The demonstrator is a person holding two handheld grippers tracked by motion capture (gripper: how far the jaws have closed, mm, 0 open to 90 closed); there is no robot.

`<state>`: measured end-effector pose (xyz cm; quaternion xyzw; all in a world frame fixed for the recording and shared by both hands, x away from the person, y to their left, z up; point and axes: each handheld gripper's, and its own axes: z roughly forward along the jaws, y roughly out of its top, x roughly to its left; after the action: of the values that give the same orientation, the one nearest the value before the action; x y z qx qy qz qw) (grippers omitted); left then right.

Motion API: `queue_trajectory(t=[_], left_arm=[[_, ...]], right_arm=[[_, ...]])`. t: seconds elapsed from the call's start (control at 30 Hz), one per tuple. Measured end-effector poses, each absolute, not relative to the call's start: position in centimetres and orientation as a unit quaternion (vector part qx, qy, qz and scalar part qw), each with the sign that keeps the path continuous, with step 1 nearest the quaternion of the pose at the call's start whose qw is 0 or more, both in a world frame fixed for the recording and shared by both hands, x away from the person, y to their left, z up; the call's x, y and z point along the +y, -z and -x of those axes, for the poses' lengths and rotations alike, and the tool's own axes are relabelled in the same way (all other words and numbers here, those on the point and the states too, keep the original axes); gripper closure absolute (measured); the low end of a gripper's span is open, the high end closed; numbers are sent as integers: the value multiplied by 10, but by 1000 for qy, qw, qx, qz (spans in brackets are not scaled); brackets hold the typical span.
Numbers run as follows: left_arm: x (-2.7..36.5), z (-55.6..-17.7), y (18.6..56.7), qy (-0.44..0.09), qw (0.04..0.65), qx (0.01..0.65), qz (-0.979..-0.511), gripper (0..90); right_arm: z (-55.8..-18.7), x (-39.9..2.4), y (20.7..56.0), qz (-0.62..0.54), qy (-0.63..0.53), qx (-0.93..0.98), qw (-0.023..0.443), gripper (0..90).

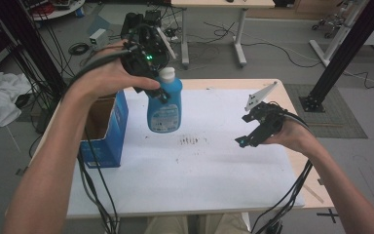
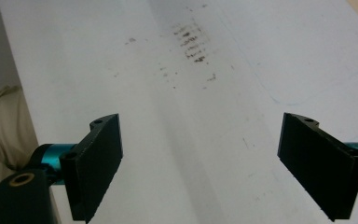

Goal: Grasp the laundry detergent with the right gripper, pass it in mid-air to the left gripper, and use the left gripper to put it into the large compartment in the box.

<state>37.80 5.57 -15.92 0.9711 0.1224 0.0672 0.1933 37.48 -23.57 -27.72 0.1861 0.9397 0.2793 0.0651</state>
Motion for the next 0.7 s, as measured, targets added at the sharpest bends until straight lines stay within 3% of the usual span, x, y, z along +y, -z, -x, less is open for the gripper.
queue_trajectory(t=[0.03, 0.07, 0.17, 0.23, 0.27, 0.33, 0.37, 0.4, 0.43, 0.47, 0.5, 0.53, 0.6, 0.67, 0.7], left_arm=[[61, -379, 153, -72, 195, 129, -970, 370], [101, -389, 113, -96, 189, 179, -961, 369], [87, -386, 125, -90, 190, 163, -964, 370], [123, -395, 100, -104, 186, 204, -956, 369], [84, -385, 128, -90, 190, 159, -965, 369], [139, -399, 95, -111, 188, 222, -950, 369], [116, -393, 103, -101, 187, 196, -957, 370], [163, -404, 91, -116, 192, 254, -941, 370], [130, -397, 98, -107, 186, 210, -954, 370], [180, -407, 89, -121, 193, 279, -933, 370], [155, -402, 92, -113, 191, 245, -944, 370], [188, -408, 89, -124, 193, 292, -929, 370], [202, -410, 90, -125, 190, 325, -918, 370], [194, -409, 89, -124, 194, 304, -924, 370], [205, -411, 91, -126, 189, 335, -914, 370]], right_arm=[[-374, -228, 278, -176, -287, 940, 57, 132], [-374, -230, 277, -178, -284, 940, 61, 132], [-377, -242, 279, -193, -270, 940, 74, 132], [-378, -247, 279, -202, -263, 940, 79, 132], [-379, -249, 280, -205, -260, 940, 81, 132], [-378, -246, 279, -201, -264, 940, 77, 132], [-380, -252, 280, -209, -258, 940, 84, 132], [-379, -247, 279, -202, -262, 940, 79, 131], [-381, -256, 281, -216, -255, 939, 86, 132], [-380, -250, 280, -206, -259, 940, 83, 132], [-382, -260, 283, -219, -252, 938, 87, 132], [-380, -255, 281, -215, -255, 939, 86, 132], [-382, -262, 284, -225, -249, 938, 86, 132], [-382, -262, 284, -224, -249, 938, 87, 132], [-382, -262, 284, -224, -249, 938, 87, 132]])
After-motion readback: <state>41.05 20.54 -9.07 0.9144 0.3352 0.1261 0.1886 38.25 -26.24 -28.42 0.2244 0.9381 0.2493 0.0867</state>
